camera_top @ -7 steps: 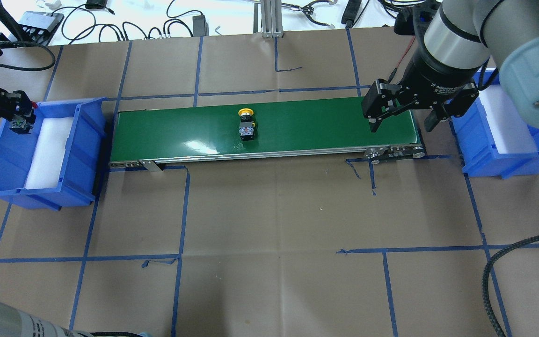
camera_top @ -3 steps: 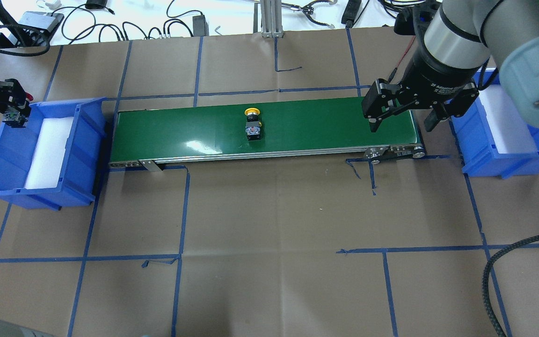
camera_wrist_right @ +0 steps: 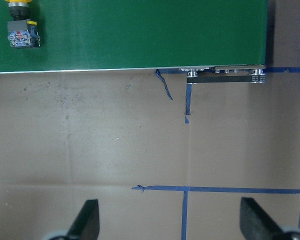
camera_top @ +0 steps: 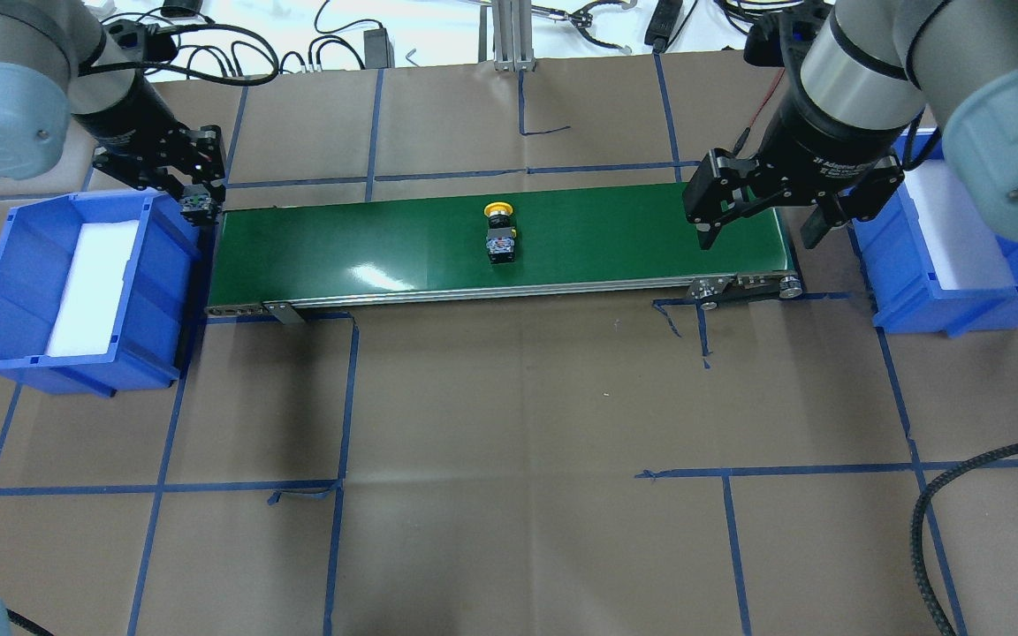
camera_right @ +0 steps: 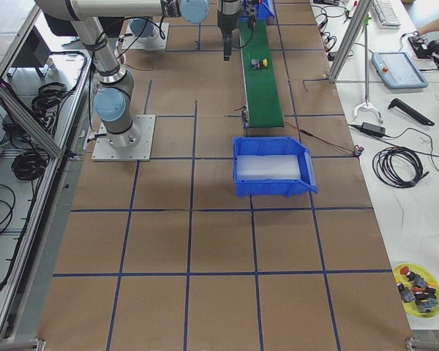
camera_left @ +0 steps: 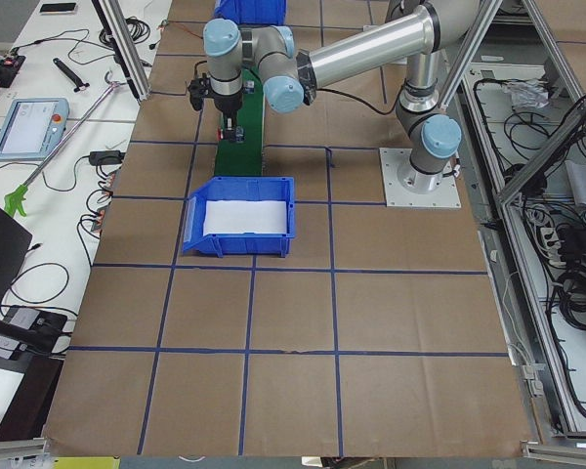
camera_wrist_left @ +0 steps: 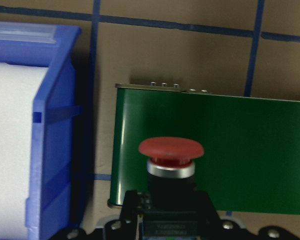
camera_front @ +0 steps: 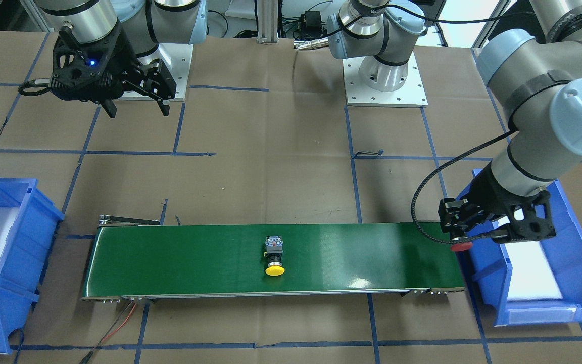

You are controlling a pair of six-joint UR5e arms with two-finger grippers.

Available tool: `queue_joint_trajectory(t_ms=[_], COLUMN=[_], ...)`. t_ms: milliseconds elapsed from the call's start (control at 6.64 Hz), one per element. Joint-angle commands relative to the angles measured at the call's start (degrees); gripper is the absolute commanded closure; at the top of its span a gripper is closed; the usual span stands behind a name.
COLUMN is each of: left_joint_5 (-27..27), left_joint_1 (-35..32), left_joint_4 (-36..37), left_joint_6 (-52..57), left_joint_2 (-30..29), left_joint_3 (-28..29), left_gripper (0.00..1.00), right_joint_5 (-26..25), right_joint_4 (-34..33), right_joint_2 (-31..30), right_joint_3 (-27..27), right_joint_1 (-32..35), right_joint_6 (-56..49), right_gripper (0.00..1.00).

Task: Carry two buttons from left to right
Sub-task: 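Place the red button on the conveyor while the right gripper moves over the yellow button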

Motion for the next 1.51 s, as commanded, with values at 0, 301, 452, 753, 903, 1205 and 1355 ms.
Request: queue_joint_trajectory(t_ms=[0, 301, 452, 753, 903, 1205, 1355], left_joint_5=[-0.07, -0.07, 0.1, 0.11, 0.11, 0.11, 0.11], left_joint_1=[-0.76, -0.68, -0.5, -0.06, -0.06, -0.06, 0.03], left_joint_4=[0.91, 5.46, 8.7, 11.98, 12.07, 12.25, 12.16], left_joint_6=[-1.25, -0.29, 2.67, 4.46, 4.37, 3.94, 3.67], left_joint_2=[-0.68, -2.87, -4.88, -7.18, -7.36, -7.71, -7.98], left_joint_3=[-2.53, -4.29, -4.64, -4.91, -4.91, -4.91, -4.91], left_gripper=[1.0, 1.0, 1.0, 1.0, 1.0, 0.56, 0.01], right_joint_5=[-0.07, -0.16, -0.07, 0.02, 0.02, 0.02, -0.07], right_joint_4=[-0.09, -4.27, -7.87, -10.44, -10.72, -12.74, -13.44], right_joint_2=[0.02, 4.47, 6.33, 8.54, 9.07, 10.47, 10.83], right_joint_3=[0.48, 0.66, 0.66, 0.22, 0.13, 0.13, 0.13], right_joint_1=[0.0, 0.0, 0.0, 0.0, 0.0, 0.0, 0.0], right_joint_6=[-0.09, -0.09, -0.09, -0.09, -0.18, -0.18, -0.18], right_gripper=[0.0, 0.0, 0.0, 0.0, 0.0, 0.0, 0.0])
